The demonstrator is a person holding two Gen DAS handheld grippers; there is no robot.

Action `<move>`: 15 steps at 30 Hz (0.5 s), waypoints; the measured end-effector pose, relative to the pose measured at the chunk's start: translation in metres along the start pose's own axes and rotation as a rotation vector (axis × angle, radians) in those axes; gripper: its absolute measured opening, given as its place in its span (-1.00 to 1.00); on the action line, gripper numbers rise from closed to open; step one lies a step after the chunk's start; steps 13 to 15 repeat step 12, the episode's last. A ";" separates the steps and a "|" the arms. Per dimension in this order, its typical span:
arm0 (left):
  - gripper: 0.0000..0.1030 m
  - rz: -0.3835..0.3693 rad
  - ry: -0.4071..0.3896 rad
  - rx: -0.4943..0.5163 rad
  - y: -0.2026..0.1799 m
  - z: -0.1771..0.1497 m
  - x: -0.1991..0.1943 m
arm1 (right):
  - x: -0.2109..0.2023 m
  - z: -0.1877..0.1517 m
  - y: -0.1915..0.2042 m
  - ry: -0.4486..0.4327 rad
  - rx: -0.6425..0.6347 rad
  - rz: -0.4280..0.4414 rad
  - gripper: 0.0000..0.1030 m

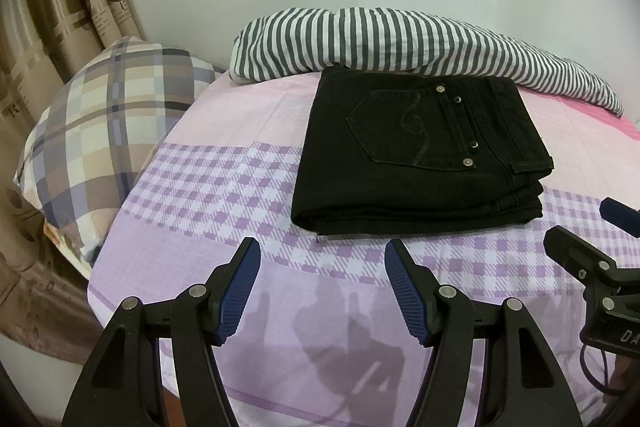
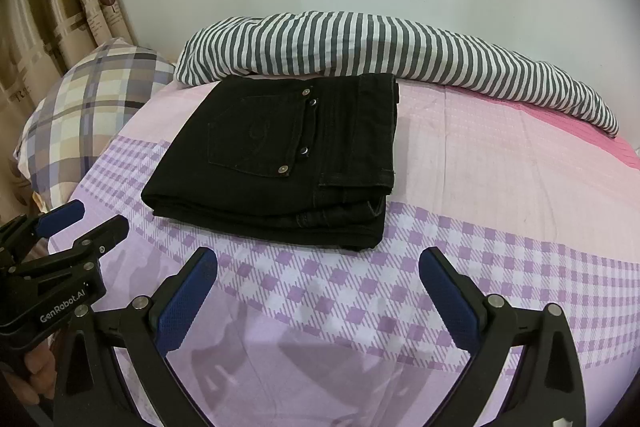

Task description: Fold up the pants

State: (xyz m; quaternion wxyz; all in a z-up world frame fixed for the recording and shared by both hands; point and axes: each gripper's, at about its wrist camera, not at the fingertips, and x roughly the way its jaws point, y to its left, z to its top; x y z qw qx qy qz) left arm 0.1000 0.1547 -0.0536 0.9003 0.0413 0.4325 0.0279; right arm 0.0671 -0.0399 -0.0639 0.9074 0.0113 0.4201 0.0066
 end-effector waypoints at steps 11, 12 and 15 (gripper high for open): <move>0.27 -0.003 0.001 0.007 -0.002 -0.001 0.000 | 0.001 -0.001 0.000 -0.001 0.007 -0.001 0.94; 0.27 -0.002 0.002 0.005 -0.002 -0.001 -0.001 | 0.001 -0.002 0.000 -0.001 0.008 -0.001 0.94; 0.27 -0.002 0.002 0.005 -0.002 -0.001 -0.001 | 0.001 -0.002 0.000 -0.001 0.008 -0.001 0.94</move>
